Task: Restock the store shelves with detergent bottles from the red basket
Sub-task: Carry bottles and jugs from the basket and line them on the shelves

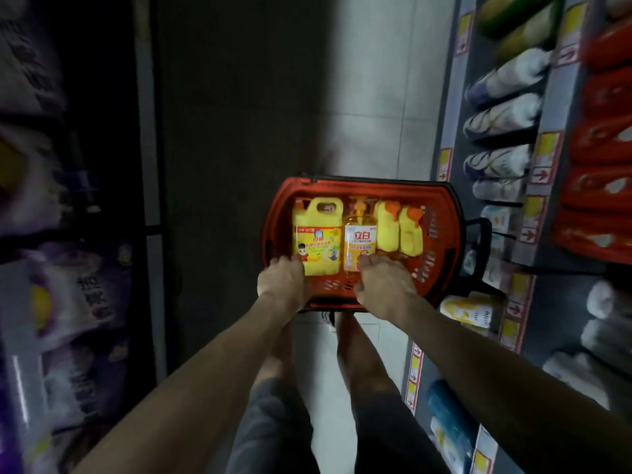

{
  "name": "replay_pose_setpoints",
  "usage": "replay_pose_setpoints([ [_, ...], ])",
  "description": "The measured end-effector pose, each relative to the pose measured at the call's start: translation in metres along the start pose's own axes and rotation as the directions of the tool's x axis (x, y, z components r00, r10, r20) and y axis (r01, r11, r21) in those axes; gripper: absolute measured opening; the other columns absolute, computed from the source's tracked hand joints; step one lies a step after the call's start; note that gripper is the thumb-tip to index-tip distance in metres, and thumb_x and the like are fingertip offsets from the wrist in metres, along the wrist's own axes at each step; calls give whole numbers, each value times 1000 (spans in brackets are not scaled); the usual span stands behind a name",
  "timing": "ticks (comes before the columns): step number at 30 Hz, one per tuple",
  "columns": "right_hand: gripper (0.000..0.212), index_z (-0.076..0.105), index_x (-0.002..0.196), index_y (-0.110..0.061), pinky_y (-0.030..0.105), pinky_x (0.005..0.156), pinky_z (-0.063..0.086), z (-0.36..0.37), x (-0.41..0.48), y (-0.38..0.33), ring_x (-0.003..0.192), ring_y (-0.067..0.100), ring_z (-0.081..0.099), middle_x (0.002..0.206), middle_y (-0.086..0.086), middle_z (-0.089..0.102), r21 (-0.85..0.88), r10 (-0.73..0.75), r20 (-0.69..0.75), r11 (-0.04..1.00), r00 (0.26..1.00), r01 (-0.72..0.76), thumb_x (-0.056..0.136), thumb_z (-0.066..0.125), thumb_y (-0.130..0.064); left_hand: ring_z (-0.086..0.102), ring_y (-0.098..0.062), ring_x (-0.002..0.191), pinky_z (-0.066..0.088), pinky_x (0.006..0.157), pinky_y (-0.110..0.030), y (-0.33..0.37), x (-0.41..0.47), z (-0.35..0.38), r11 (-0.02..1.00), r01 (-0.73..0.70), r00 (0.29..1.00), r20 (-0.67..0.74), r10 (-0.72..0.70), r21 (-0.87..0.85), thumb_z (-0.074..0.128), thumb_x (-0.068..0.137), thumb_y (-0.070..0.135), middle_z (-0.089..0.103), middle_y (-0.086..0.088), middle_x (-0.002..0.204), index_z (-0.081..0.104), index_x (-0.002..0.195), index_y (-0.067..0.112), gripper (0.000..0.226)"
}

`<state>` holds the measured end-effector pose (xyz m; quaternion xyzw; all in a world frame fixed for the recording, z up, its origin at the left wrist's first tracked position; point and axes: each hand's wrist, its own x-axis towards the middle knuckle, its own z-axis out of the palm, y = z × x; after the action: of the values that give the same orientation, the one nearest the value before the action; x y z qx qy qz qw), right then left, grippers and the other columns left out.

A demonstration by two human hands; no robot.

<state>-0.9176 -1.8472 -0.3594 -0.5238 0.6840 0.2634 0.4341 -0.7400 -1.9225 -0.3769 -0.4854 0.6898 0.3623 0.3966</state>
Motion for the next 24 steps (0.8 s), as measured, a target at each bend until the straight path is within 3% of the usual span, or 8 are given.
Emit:
replay_pose_setpoints([
  [7,58,43,153,-11,42,112,45,55,86,17,137,32,51,149,11,54,93,-30,40,995,999,26,102,55,-35,42,-36,140,46,108,-47,7,87,64,987,32,999,11,-31,-154,56,102,26,45,-17,149,27,160,6,67],
  [10,63,38,156,-14,44,109,47,73,112,23,136,32,53,150,10,52,235,20,71,971,997,-37,102,59,-38,41,-37,141,44,110,-48,12,116,81,963,63,996,-38,-76,-261,59,101,24,43,-19,152,13,164,6,80],
  [13,61,42,155,-17,44,114,43,86,134,26,140,32,50,153,8,52,492,71,135,861,988,-130,101,64,-32,40,-39,143,41,114,-51,15,139,97,904,110,984,-85,-158,-414,63,97,24,39,-19,156,3,166,9,92],
  [16,56,49,152,-19,40,114,42,95,149,26,138,26,53,148,3,59,719,85,190,666,978,-197,100,67,-21,42,-43,142,38,115,-52,18,157,116,805,134,961,-123,-249,-577,60,98,30,38,-23,156,6,165,7,89],
  [18,48,57,145,-20,32,103,43,102,155,22,133,23,56,130,-3,63,812,72,204,545,976,-210,98,67,-17,44,-44,141,41,115,-52,21,164,123,708,151,941,-120,-318,-690,62,96,34,39,-22,156,11,164,9,88],
  [20,44,60,138,-27,33,98,41,109,156,19,131,22,56,122,-7,60,854,73,192,479,979,-204,95,68,-22,48,-42,138,43,112,-48,23,172,126,611,175,919,-95,-383,-772,64,94,35,45,-20,153,22,160,12,82],
  [22,47,58,139,-31,38,104,39,117,156,18,129,19,54,124,-7,58,886,70,179,422,981,-192,93,67,-24,54,-41,132,45,105,-44,22,180,126,551,199,908,-59,-415,-810,67,94,35,53,-18,145,33,152,12,71],
  [24,48,56,145,-24,36,104,36,122,156,19,125,15,51,127,-6,56,904,69,188,378,980,-200,98,65,-18,60,-39,126,46,97,-39,20,187,124,498,218,908,-13,-419,-839,70,94,34,61,-16,137,41,145,11,63],
])
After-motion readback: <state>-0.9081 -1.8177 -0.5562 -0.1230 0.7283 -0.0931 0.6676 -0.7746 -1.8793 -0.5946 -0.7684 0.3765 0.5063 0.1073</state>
